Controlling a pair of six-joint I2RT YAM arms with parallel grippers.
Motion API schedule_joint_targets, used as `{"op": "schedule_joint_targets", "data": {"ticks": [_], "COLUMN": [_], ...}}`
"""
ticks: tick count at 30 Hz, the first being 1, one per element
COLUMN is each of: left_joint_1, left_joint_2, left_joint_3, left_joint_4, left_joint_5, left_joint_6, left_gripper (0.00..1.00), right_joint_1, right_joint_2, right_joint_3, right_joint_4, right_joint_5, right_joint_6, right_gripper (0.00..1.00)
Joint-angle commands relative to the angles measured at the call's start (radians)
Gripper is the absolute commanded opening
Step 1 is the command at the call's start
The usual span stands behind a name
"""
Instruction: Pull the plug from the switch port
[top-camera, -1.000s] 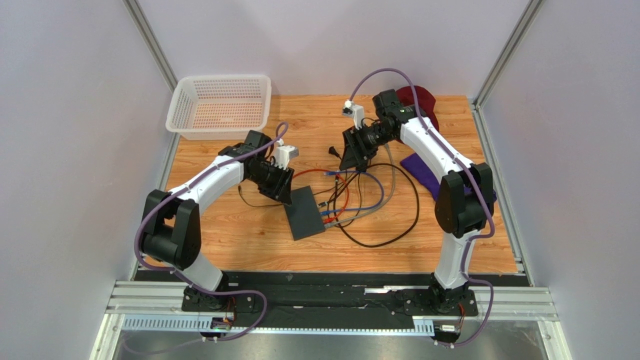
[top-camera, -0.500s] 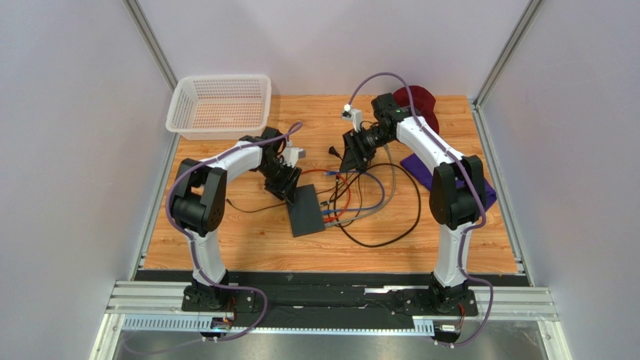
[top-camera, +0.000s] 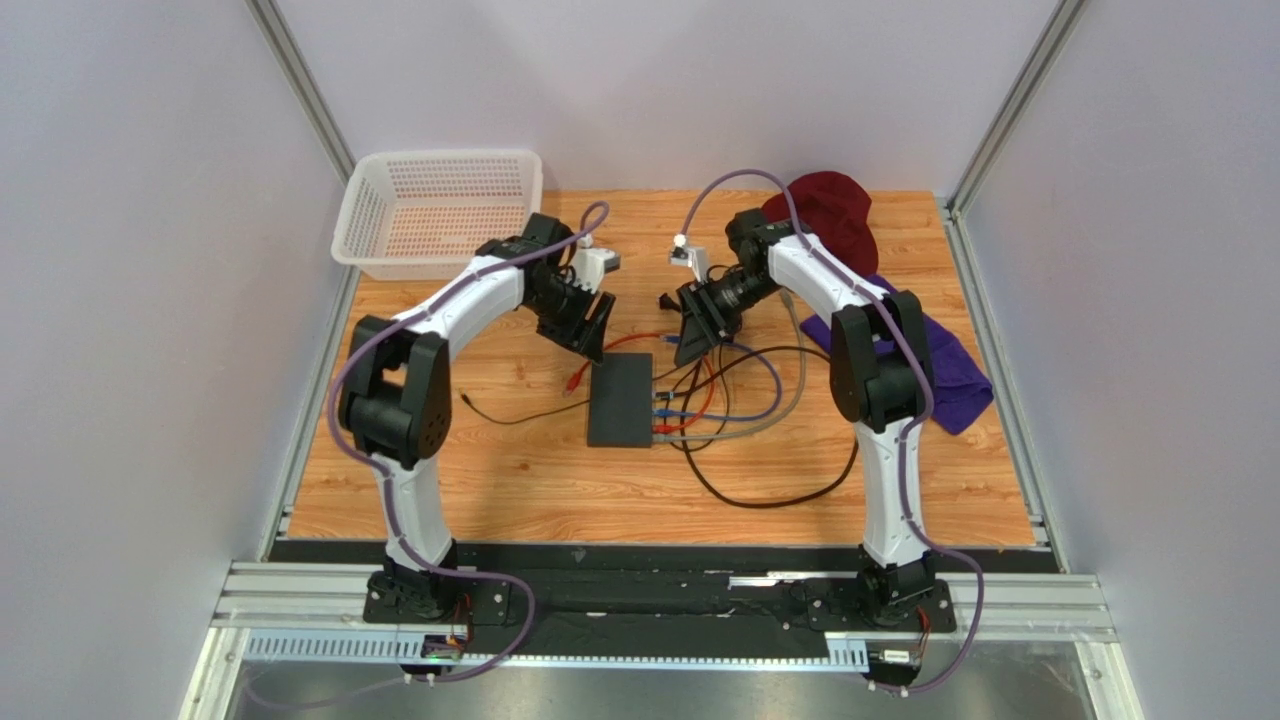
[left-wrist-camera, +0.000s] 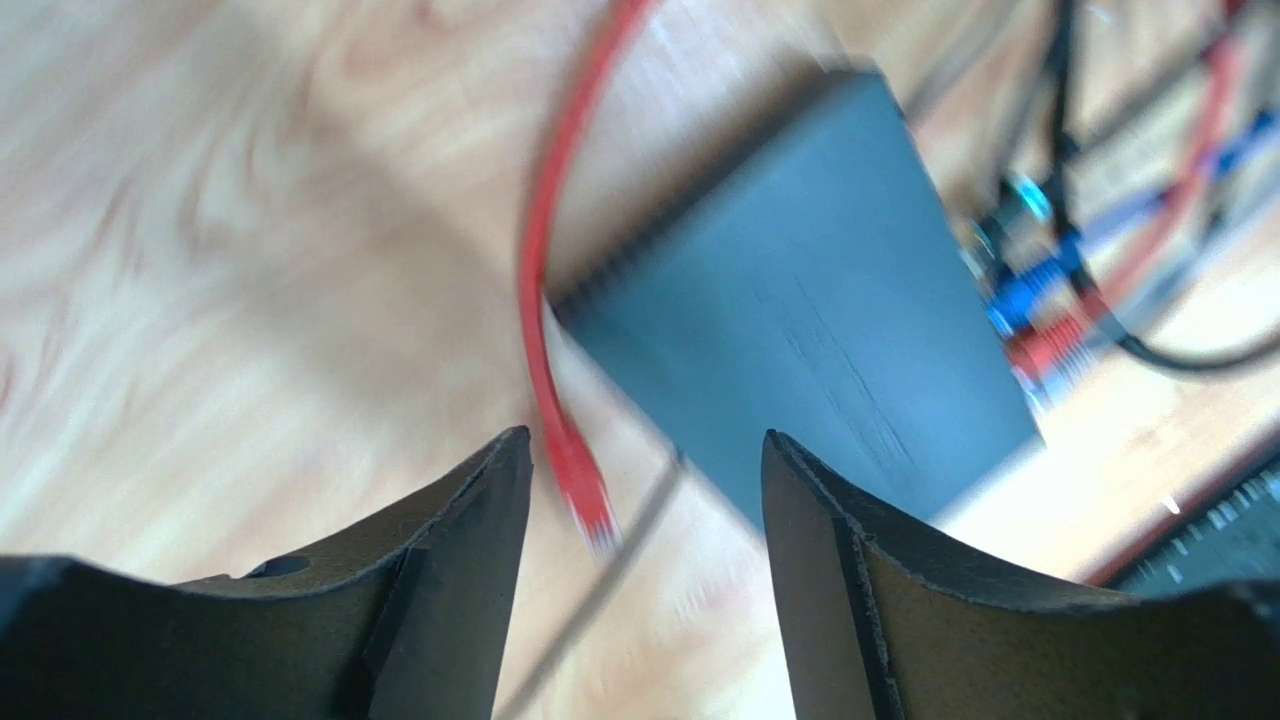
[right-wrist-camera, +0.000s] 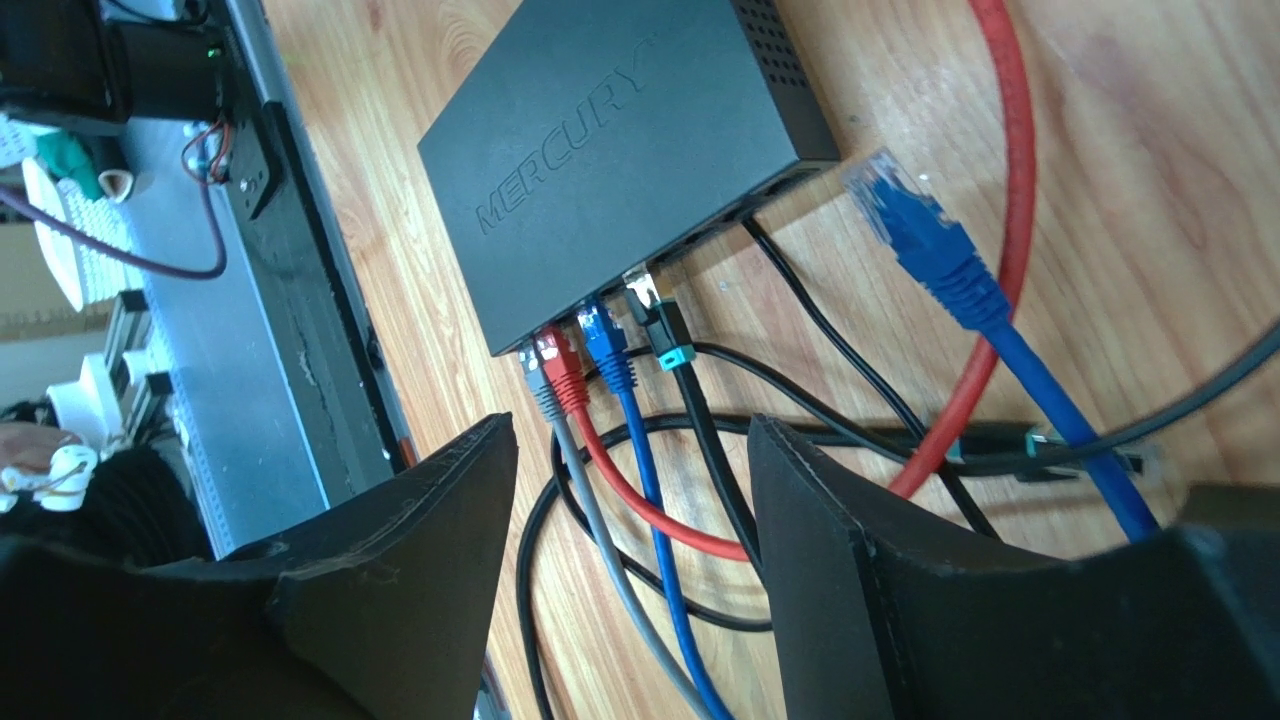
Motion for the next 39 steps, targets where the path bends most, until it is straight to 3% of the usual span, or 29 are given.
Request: {"op": "schedule_joint_targets", "data": {"ticks": [1, 6, 11, 16, 25, 39], "left_joint_1": [0.01, 0.01, 0.01, 0.01, 0.009, 0.009], "left_joint_2": [-0.189, -0.19, -0.144, -0.098, -0.029, 0.038], "left_joint_3": [-0.086, -0.177, -0.195, -0.188, -0.234, -0.212], "left_joint_4": [0.038, 0.074, 0.053, 0.048, 0.057, 0.049], "left_joint_5": [0.134, 0.239, 0.372, 0.346, 0.199, 0.165], "left_joint_6": [-0.013, -0.09, -0.021, -0.031, -0.026, -0.003], "left_gripper": [0.67, 0.63, 0.56, 0.53, 0.57, 0.61], "right_joint_1": [0.01, 0.021, 0.028, 0.03, 0.035, 0.101], "right_joint_2": [0.049, 0.082, 0.127, 0.152, 0.175, 0.193], "right_joint_3": [0.053, 0.058, 0.067, 0.044, -0.019, -0.061], "right_joint_4": [-0.081, -0.078, -0.059, -0.003, 0.034, 0.121], "right_joint_5": [-0.083, -0.089, -0.091, -0.104, -0.106, 0.0], "right_joint_6": [-0.103, -0.12, -0.106, -0.057, -0.017, 0.056], "right_gripper": [0.61, 0.61, 0.59, 0.58, 0.55, 0.54]}}
